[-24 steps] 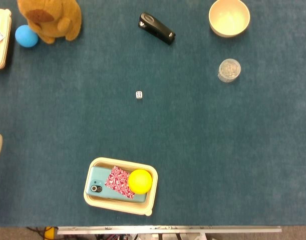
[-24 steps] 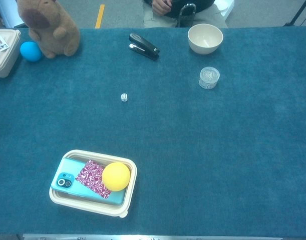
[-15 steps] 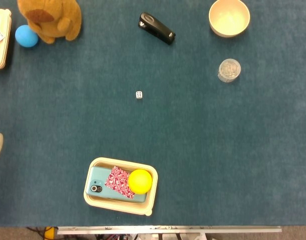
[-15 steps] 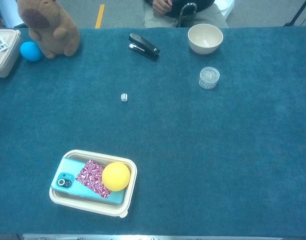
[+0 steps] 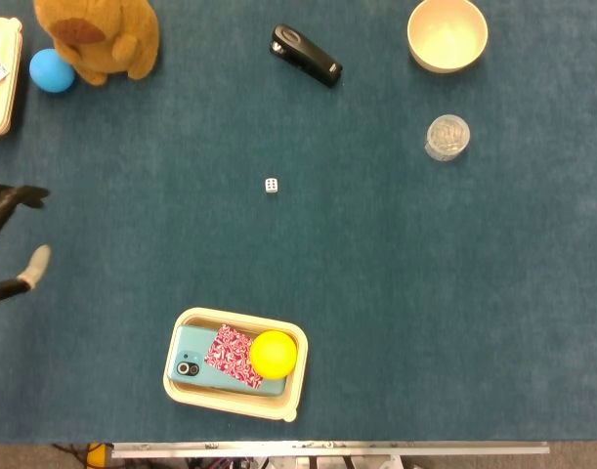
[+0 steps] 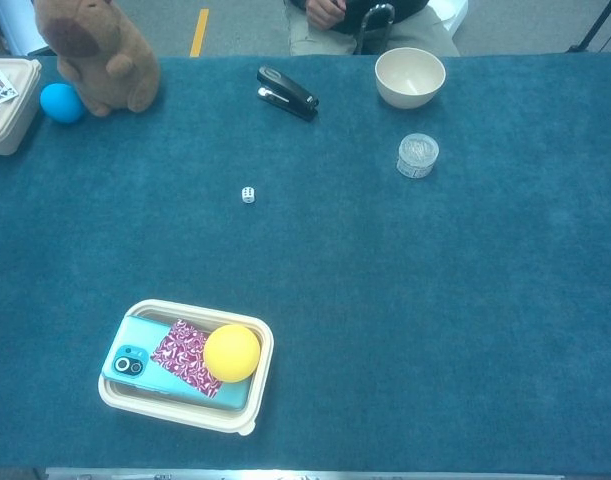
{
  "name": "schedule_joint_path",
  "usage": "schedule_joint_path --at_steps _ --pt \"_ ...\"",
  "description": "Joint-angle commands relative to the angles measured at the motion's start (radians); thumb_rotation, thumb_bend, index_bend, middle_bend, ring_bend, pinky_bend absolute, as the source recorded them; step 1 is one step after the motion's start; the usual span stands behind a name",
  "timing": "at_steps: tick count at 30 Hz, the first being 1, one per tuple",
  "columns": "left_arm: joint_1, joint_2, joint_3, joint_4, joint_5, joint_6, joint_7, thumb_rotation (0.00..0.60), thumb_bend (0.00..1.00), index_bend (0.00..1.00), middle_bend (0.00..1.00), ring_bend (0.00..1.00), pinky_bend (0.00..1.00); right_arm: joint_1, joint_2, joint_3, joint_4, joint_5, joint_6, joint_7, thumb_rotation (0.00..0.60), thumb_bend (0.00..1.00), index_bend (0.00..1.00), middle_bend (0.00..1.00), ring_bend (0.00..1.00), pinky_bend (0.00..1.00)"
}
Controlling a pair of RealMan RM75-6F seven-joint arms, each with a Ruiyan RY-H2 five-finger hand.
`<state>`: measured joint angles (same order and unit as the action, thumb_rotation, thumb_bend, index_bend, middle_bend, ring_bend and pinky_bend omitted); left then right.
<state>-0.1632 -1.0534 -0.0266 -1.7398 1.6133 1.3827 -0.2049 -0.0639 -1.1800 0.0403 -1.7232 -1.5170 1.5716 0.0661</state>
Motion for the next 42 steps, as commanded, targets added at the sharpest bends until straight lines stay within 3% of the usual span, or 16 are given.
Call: schedule_joint_path --at_steps 1,4,6,8,11,15,22,27,36,42 --pt "-0.051 0.005 -0.011 0.003 0.016 -0.054 -0.048 0.6 0.36 0.25 0.52 0.4 0.38 0.003 -0.002 0.0 0.0 0.003 -0.005 -0.002 0.6 0.29 0.37 0.23 0.01 0.06" --pt "-0.088 -0.005 -0.018 0.017 0.028 -0.088 -0.061 0.6 0.36 0.25 0.69 0.56 0.6 0.006 -0.003 0.002 0.0 0.005 -0.008 -0.004 0.6 0.29 0.37 0.23 0.01 0.06" --pt "-0.127 -0.019 -0.02 0.027 0.035 -0.135 -0.069 0.6 0.36 0.25 0.86 0.71 0.77 0.01 -0.002 0.004 -0.001 0.009 -0.015 -0.007 0.6 0.29 0.37 0.23 0.01 0.06" --pt "-0.153 -0.023 -0.018 0.03 0.034 -0.173 -0.068 0.6 0.36 0.25 0.97 0.81 0.88 0.012 -0.003 0.005 0.0 0.013 -0.019 -0.009 0.6 0.29 0.37 0.23 0.01 0.06" --pt "-0.193 -0.035 -0.015 0.04 0.036 -0.23 -0.043 0.6 0.36 0.24 1.0 0.9 0.97 0.016 -0.005 0.006 0.006 0.019 -0.027 -0.007 0.6 0.29 0.37 0.23 0.01 0.06" --pt "-0.25 -0.049 -0.015 0.035 0.024 -0.314 -0.003 0.6 0.36 0.2 1.0 0.98 1.0 0.021 -0.006 0.005 0.013 0.028 -0.043 -0.003 0.6 0.29 0.37 0.23 0.01 0.06" --pt "-0.359 -0.095 -0.024 0.046 -0.057 -0.494 0.053 0.571 0.36 0.09 1.0 1.0 1.0 0.038 -0.014 0.009 0.034 0.044 -0.076 0.009 0.6 0.29 0.37 0.23 0.01 0.06" --pt "-0.41 -0.129 -0.03 0.063 -0.102 -0.566 0.081 0.482 0.36 0.05 1.0 1.0 1.0 0.046 -0.011 0.015 0.037 0.049 -0.083 0.015 0.6 0.29 0.37 0.23 0.01 0.06" --pt "-0.523 -0.205 -0.034 0.126 -0.179 -0.725 0.128 0.224 0.36 0.1 1.0 1.0 1.0 0.052 -0.01 0.016 0.041 0.057 -0.09 0.019 0.6 0.29 0.37 0.23 0.01 0.06" --pt "-0.568 -0.254 -0.036 0.17 -0.236 -0.78 0.143 0.158 0.36 0.1 1.0 1.0 1.0 0.052 -0.006 0.018 0.043 0.061 -0.089 0.024 0.6 0.29 0.37 0.23 0.01 0.06"
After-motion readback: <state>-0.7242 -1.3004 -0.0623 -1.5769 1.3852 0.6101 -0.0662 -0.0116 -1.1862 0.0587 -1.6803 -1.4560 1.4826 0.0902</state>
